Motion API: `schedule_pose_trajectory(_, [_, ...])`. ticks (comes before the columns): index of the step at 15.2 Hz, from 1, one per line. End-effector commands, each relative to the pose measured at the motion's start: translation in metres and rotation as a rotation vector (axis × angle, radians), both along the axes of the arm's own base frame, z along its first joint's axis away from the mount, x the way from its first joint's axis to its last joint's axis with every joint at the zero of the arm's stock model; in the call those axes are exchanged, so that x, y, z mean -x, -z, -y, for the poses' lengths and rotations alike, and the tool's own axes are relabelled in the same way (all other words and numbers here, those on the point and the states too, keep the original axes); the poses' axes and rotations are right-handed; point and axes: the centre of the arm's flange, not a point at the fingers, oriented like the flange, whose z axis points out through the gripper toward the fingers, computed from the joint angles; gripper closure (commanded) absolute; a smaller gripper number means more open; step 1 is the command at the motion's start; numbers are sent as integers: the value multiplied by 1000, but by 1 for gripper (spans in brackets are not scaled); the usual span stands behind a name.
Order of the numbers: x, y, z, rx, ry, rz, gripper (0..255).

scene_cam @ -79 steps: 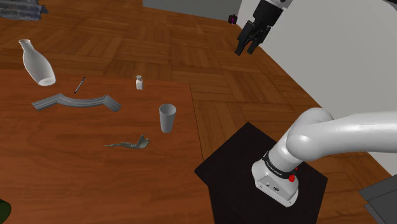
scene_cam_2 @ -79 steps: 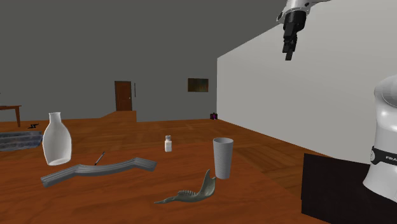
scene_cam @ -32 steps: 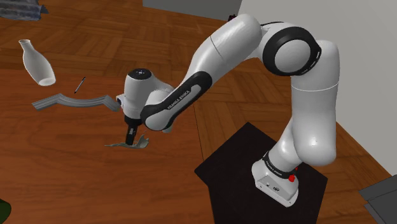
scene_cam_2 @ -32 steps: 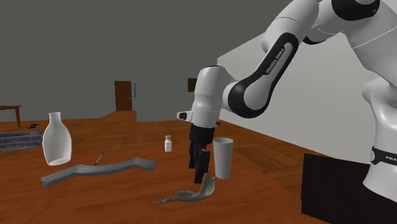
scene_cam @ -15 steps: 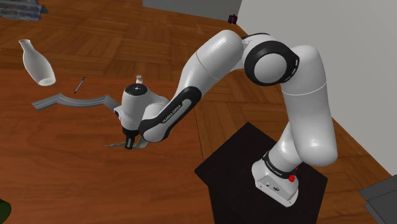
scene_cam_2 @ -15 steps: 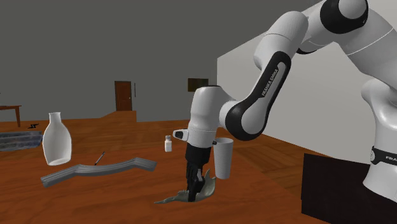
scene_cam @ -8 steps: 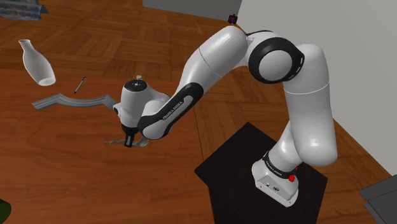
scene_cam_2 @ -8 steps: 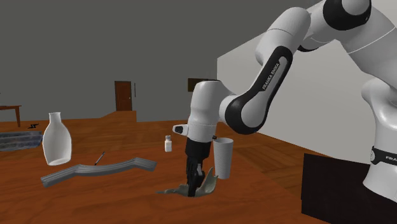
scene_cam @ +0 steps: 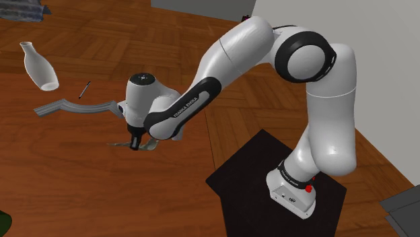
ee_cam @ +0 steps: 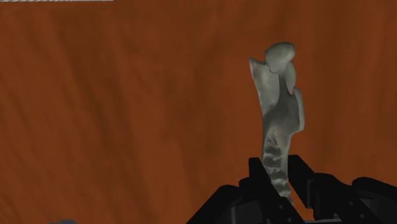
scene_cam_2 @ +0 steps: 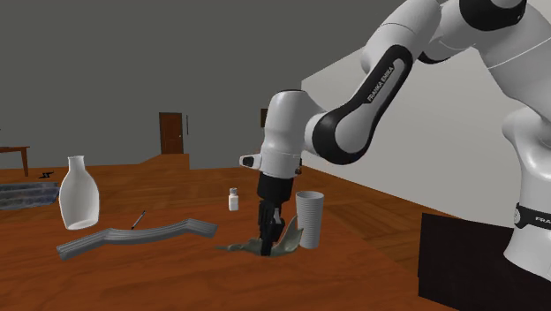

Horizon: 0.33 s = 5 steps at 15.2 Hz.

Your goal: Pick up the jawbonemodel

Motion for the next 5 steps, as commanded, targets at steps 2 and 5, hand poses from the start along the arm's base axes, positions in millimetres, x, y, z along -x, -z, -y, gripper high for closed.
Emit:
schedule_pose_trajectory(2, [0, -17, 1, 0, 0, 0, 255])
schedule_pose_trajectory(5, [0, -23, 1, 0, 0, 0, 255])
